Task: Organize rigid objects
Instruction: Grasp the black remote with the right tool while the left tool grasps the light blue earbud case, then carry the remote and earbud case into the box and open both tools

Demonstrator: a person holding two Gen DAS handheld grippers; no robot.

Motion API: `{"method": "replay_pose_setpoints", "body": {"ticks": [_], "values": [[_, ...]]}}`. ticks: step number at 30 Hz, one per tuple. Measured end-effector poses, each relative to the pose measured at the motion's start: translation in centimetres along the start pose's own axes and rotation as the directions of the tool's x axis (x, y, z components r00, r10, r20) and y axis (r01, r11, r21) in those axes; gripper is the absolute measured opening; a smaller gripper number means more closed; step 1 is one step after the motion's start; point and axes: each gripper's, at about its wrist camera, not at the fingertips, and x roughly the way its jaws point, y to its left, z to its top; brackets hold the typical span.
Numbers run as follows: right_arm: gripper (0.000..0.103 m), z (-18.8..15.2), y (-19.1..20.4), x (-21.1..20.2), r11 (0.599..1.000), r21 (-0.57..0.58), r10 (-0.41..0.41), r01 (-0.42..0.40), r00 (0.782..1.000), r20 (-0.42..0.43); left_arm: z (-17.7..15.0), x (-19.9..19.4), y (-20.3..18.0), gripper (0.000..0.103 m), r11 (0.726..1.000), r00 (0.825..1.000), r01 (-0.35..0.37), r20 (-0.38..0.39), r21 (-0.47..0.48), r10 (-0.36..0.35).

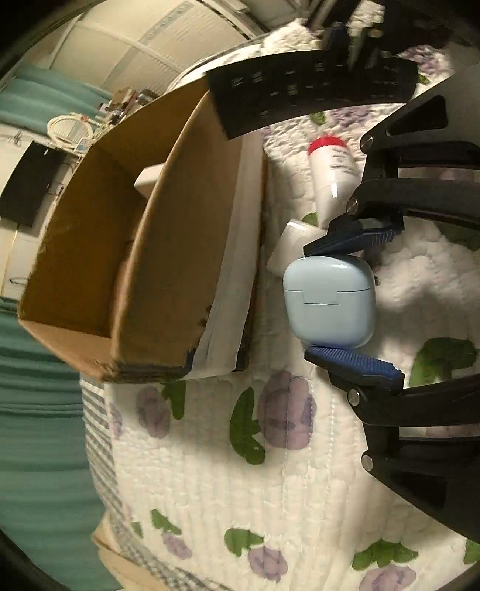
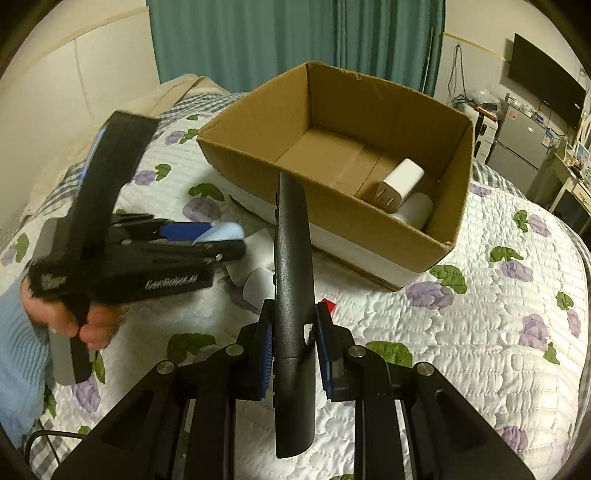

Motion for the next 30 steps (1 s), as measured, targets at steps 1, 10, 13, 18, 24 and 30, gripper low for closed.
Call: {"method": "replay_pose_setpoints", "body": {"ticks": [1, 10, 13, 18, 24, 30], "values": [[0.019, 0.0, -0.1, -0.2, 1.000, 0.002, -0.002, 0.002, 1.000, 0.006, -0.3, -0.7, -0.4, 0.049, 1.000, 1.000, -0.016, 0.013, 0.012, 0.016], [0.019, 1.1, 0.0, -2.9, 1.000, 0.003, 0.005, -0.006, 0.996, 0.088, -1.3, -6.9, -2.5, 0.049, 0.994, 0.989, -0.105, 0.106, 0.041, 0.100], [0.019, 2.2, -0.1, -4.2, 1.000, 0.003, 0.009, -0.009, 0.993, 0.119, -0.6, -8.8, -2.9, 0.049, 0.990, 0.982, -0.132, 0.144, 0.048, 0.124], [0.019, 5.3, -0.7, -7.6, 1.000, -0.002, -0.014, 0.015, 0.981, 0.192, 1.5, -11.6, -3.9, 0.049, 0.988, 0.970, -0.143, 0.207, 0.064, 0.127], [0.019, 11.1, -1.8, -10.6, 0.996, -0.039, -0.071, 0.085, 0.956, 0.284, 5.8, -13.8, -4.9, 0.049, 0.984, 0.947, -0.162, 0.292, 0.069, 0.136], [0.019, 15.6, -2.9, -8.8, 0.996, -0.039, -0.064, 0.079, 0.951, 0.302, 9.7, -13.6, -5.1, 0.049, 0.978, 0.926, -0.199, 0.340, 0.063, 0.166]]}}
